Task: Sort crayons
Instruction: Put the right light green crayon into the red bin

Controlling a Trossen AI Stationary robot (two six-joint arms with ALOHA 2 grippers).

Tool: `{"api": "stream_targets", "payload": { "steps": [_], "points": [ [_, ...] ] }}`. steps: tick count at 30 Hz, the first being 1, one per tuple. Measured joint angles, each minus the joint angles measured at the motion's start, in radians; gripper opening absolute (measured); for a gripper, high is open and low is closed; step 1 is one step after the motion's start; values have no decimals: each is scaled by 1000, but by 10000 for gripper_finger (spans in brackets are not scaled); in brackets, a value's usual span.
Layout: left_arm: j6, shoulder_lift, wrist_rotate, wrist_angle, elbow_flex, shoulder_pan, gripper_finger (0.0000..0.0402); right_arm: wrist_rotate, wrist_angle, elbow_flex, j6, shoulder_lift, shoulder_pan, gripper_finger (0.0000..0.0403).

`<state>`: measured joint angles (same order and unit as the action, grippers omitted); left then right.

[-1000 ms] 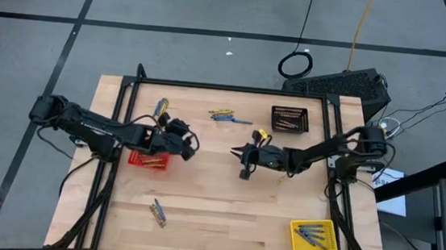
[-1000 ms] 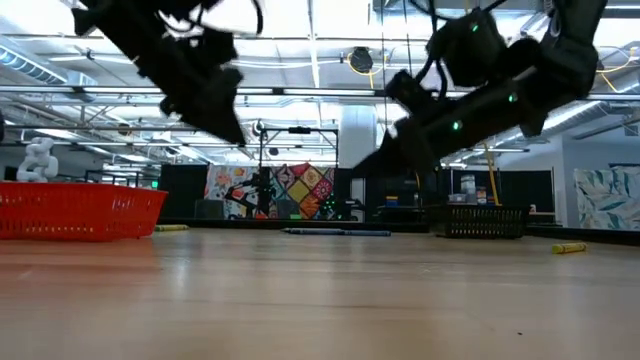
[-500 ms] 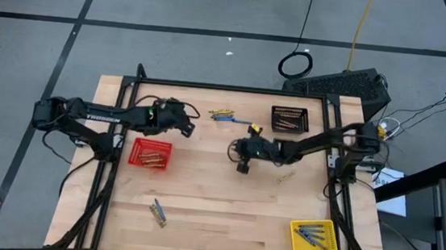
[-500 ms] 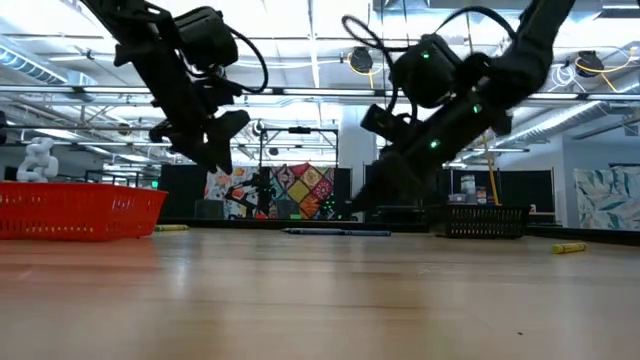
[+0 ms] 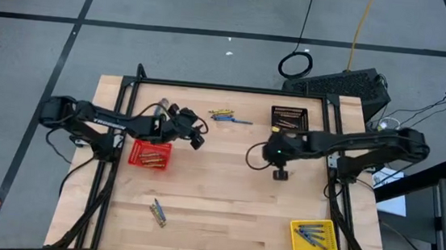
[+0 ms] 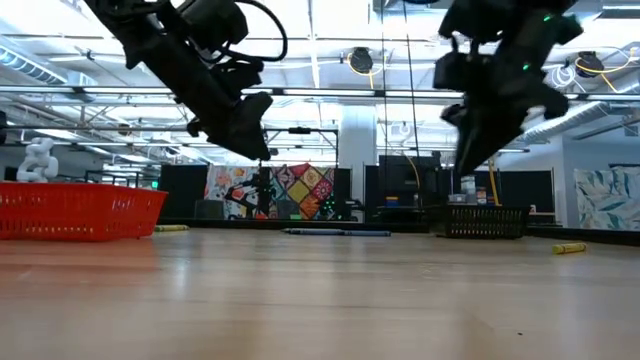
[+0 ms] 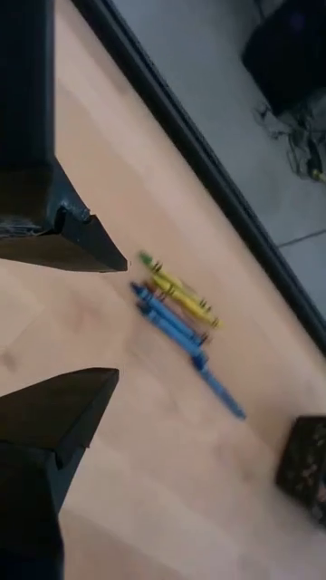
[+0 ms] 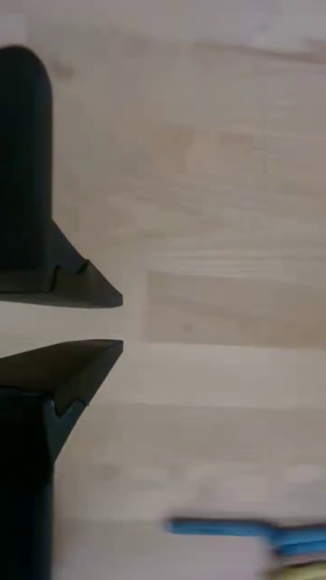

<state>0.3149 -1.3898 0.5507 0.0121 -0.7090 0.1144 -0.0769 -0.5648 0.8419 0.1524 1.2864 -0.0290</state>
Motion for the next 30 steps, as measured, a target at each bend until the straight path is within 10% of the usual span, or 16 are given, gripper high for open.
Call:
{"api": "stream_targets", "payload": {
  "steps": [12,30],
  "points": [
    [-43,-82,5,-40,0,-99,187,182,-432,-86,-828,-130,90,51],
    [-69,-129,7,-144,0,-103,187,68,-195,-286,-845,-91,56,1]
  ]
}}
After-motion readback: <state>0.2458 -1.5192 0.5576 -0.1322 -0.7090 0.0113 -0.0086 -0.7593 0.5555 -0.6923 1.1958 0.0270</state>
